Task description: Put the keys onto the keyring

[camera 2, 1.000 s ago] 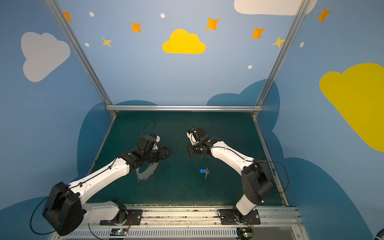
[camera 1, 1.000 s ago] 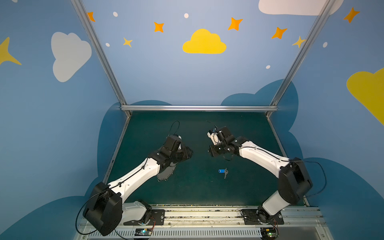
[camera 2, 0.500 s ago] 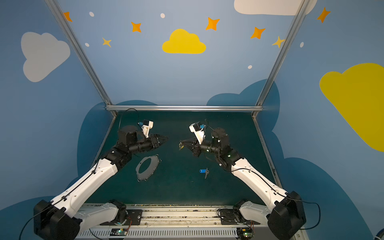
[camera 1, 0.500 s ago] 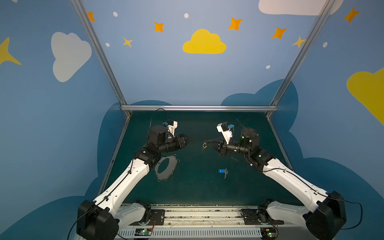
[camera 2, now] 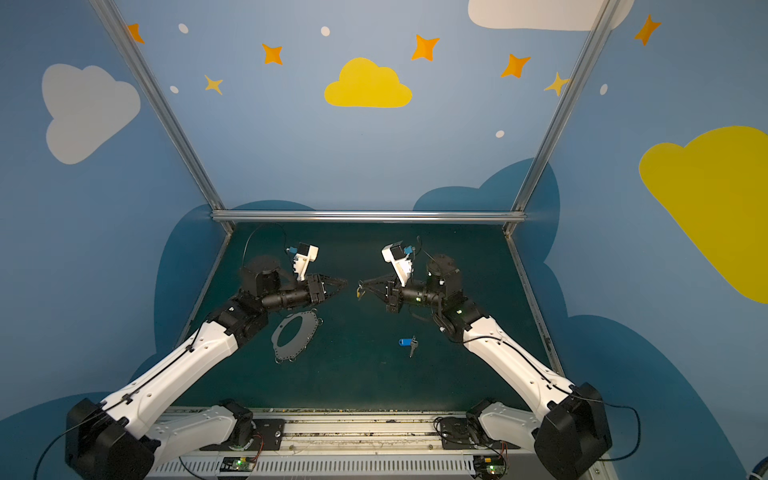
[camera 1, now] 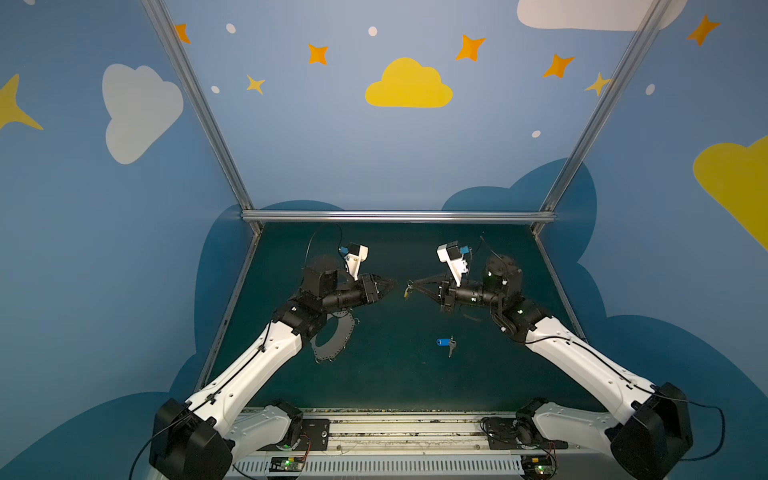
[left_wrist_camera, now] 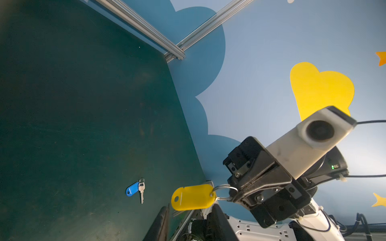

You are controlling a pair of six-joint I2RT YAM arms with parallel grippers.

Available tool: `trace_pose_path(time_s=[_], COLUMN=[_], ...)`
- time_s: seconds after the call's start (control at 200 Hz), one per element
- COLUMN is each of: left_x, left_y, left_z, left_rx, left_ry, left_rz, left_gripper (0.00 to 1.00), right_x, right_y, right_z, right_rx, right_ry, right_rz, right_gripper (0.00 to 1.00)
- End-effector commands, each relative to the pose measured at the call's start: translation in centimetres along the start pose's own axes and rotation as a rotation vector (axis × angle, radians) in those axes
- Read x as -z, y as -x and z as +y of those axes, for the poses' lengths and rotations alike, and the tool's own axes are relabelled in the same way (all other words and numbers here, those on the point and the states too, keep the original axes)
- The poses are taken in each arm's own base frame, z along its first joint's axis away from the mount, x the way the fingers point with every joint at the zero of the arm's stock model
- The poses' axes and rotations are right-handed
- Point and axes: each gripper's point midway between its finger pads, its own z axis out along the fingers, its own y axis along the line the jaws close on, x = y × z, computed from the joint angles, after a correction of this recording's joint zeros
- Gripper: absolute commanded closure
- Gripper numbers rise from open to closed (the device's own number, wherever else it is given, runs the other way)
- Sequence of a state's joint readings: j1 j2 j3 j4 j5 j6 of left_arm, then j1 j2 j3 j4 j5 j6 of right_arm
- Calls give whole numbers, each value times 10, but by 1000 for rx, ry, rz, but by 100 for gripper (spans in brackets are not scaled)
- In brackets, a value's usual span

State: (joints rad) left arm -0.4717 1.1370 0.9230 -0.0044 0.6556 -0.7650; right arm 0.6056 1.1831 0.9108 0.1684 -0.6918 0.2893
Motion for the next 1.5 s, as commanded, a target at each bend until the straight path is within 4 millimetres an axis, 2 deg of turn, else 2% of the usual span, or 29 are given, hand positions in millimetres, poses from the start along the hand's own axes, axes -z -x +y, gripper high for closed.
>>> trace_pose_path(time_s=[0.0, 0.16, 0.325, 0.476, 0.791, 1.046, 1.202, 1.497], left_x=[1, 1, -9, -19, -33, -31, -28, -33], left_y=[12, 13, 8, 5, -4, -6, -8, -12], left_z=[-15, -11, -4, 1, 1, 4, 13, 11], left_rx=[21, 74, 155, 219, 265, 274, 277, 303], left_ry=[-23, 7, 19, 31, 31, 54, 103, 90], left_rz=[-25, -32, 4, 32, 78, 79, 70, 80], left_gripper=[64, 63, 57, 52, 52, 53, 55, 52], right_x=[2, 1, -2, -9, -21, -24, -24, -24], right_y=[0, -7, -16, -26, -39, -37, -37, -39], right_z=[-5, -20, -30, -30, -27, -28, -29, -30], right_rx=[56, 131, 204, 308, 460, 486, 487, 494], right_ry=[-68, -191, -267, -325, -405, -431, -436, -436], right_rz=[0, 23, 63, 112, 191, 187, 186, 188], right_gripper=[100, 100, 100, 100, 100, 100, 100, 100])
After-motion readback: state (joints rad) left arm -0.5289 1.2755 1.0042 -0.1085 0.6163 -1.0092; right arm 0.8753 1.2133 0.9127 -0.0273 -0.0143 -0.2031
